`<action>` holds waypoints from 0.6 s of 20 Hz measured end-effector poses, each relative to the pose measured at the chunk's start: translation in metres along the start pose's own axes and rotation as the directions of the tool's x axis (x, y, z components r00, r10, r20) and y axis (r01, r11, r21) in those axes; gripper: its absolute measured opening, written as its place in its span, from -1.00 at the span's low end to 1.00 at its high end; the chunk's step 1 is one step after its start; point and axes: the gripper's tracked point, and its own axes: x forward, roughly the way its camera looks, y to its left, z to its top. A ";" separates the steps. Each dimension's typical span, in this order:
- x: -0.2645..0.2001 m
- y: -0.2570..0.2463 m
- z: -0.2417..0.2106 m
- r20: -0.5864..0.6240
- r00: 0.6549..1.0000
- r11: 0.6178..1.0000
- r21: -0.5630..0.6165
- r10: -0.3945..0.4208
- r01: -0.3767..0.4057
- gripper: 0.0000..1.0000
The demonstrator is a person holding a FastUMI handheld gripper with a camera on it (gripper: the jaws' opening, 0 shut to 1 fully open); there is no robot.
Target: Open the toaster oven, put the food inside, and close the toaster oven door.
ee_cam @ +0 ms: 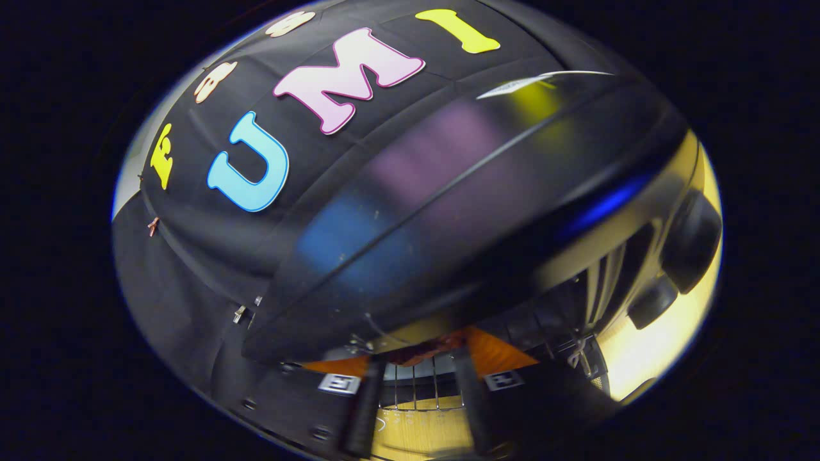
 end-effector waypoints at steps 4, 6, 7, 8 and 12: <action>-0.014 -0.013 0.008 0.035 0.998 0.995 -0.084 -0.053 0.055 0.91; -0.025 -0.024 0.017 0.062 0.993 0.990 -0.095 -0.099 0.105 0.95; -0.033 -0.027 0.018 0.071 0.992 0.990 -0.083 -0.107 0.113 0.95; -0.040 -0.029 0.017 0.073 0.991 0.990 -0.076 -0.116 0.121 0.96; -0.066 -0.041 0.005 0.049 0.989 0.987 -0.076 -0.139 0.143 0.96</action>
